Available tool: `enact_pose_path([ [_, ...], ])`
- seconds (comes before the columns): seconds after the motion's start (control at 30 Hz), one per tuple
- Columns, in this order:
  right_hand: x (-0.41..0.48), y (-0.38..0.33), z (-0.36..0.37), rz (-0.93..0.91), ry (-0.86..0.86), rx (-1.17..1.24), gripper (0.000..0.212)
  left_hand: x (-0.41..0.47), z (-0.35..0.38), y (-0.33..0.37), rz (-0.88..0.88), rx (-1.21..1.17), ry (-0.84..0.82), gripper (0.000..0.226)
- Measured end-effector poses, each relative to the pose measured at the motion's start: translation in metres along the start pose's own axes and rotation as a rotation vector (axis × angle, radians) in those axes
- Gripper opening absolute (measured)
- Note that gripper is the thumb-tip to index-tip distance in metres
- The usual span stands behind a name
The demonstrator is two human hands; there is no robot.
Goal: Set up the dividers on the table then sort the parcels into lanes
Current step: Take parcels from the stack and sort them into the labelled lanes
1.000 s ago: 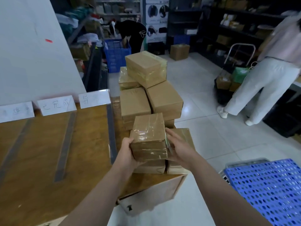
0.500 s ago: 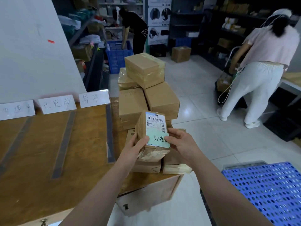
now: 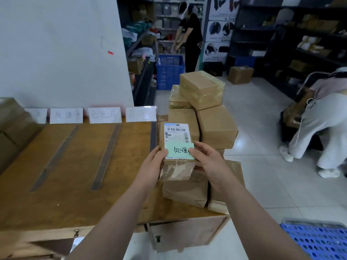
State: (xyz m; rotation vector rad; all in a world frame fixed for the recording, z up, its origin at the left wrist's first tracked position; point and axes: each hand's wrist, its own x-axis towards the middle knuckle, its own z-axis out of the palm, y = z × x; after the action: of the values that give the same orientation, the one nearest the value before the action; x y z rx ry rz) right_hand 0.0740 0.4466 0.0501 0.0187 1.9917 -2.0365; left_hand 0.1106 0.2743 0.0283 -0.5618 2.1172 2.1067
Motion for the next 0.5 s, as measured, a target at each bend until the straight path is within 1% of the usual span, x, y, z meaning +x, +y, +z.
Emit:
enact_pose_path([
  [0.1,0.005,-0.007,0.03,-0.021,-0.066,0.004,0.036,-0.005,-0.028,0.005,0.018,0.002,0.047,0.069],
  [0.2,0.011,-0.013,0.065,-0.039,-0.11,-0.021,0.038,-0.012,-0.057,0.009,0.057,0.021,0.097,0.063],
  [0.23,0.013,-0.015,0.077,-0.046,-0.123,-0.04,0.04,-0.014,-0.068,0.01,0.065,0.029,0.103,0.065],
  [0.3,0.016,-0.017,0.104,-0.058,-0.159,-0.083,0.041,-0.018,-0.092,0.012,0.068,0.044,0.137,0.076],
  [0.33,0.017,-0.019,0.118,-0.061,-0.178,-0.098,0.041,-0.02,-0.107,0.013,0.076,0.047,0.158,0.074],
  [0.4,0.019,-0.021,0.149,-0.067,-0.214,-0.104,0.042,-0.022,-0.137,0.015,0.092,0.042,0.2,0.057],
  [0.43,0.02,-0.021,0.165,-0.069,-0.23,-0.105,0.042,-0.024,-0.153,0.018,0.1,0.05,0.221,0.054],
  [0.5,0.021,-0.023,0.2,-0.077,-0.259,-0.117,0.045,-0.028,-0.187,0.02,0.121,0.07,0.249,0.057],
])
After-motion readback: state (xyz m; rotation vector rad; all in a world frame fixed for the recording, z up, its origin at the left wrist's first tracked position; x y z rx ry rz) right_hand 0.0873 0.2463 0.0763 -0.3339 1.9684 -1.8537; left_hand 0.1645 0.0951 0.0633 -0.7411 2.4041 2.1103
